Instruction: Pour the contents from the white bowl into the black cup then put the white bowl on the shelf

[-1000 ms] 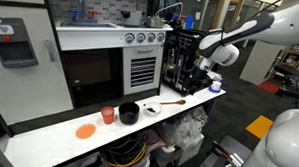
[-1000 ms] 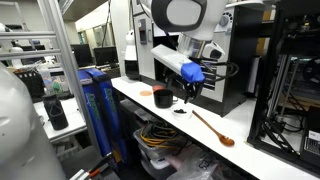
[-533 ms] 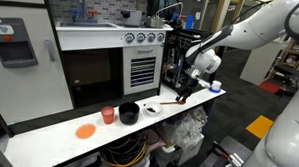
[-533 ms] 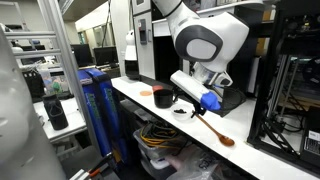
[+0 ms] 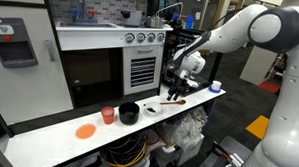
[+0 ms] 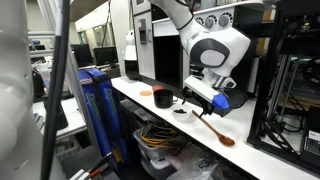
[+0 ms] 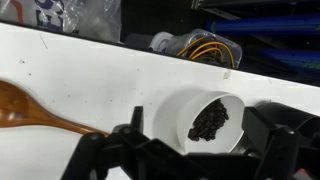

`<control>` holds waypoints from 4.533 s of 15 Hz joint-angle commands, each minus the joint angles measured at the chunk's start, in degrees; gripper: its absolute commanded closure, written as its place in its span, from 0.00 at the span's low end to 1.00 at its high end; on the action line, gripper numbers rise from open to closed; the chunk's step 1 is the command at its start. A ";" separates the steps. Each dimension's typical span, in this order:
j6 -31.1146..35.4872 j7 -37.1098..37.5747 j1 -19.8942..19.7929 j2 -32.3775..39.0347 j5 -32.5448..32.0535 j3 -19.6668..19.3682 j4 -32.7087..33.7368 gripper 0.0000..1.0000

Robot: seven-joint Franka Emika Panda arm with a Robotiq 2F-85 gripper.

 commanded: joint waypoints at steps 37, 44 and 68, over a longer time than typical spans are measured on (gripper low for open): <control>15.28 6.67 -4.97 10.70 6.51 13.36 4.56 0.68; 14.73 6.60 -5.22 9.67 6.47 13.64 3.94 1.00; 14.27 7.67 -4.78 9.97 4.49 13.06 4.34 0.96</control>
